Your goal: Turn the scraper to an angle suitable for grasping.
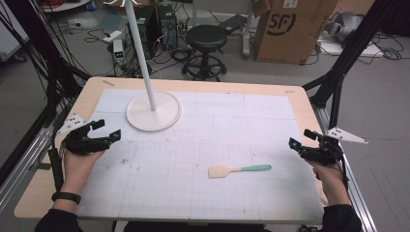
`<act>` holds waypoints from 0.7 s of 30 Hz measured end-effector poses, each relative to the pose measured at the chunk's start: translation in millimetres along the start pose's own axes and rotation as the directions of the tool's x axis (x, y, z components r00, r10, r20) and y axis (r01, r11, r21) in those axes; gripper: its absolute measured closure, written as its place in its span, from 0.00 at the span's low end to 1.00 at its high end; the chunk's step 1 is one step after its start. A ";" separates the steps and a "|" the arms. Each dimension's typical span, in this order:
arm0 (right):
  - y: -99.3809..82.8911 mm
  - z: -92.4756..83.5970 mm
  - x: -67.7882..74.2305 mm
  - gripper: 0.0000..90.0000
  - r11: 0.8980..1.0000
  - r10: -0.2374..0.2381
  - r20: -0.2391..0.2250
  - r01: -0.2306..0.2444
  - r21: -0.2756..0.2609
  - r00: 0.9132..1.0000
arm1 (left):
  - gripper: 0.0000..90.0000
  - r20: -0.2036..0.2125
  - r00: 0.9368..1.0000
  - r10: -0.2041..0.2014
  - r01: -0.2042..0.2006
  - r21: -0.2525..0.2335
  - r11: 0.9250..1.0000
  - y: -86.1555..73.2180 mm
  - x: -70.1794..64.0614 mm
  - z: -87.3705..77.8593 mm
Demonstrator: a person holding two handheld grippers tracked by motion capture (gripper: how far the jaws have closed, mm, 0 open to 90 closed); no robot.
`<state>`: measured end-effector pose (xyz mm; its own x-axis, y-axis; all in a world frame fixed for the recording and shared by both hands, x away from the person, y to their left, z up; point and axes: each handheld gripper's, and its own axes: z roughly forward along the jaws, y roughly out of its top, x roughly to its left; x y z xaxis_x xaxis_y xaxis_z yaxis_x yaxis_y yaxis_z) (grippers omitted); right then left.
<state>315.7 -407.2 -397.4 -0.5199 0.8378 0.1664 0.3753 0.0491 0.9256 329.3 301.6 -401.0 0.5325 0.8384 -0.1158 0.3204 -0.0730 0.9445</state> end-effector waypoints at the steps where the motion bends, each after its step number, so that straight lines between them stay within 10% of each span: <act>1: 0.2 -0.4 -0.4 0.16 1.000 -0.008 -0.001 0.008 0.000 1.000 | 0.19 -0.003 1.000 0.003 -0.003 0.000 1.000 -0.1 -0.1 0.0; 21: 3.0 13.6 12.5 0.16 0.996 -0.078 -0.100 0.082 0.039 0.992 | 0.19 0.033 0.999 0.006 -0.007 0.025 1.000 -3.1 -0.2 1.8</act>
<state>320.8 -389.2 -397.1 -0.6219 0.7728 0.1270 0.3608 0.1387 0.9223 329.6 300.6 -404.4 0.5603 0.8196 -0.1200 0.3357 -0.0922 0.9374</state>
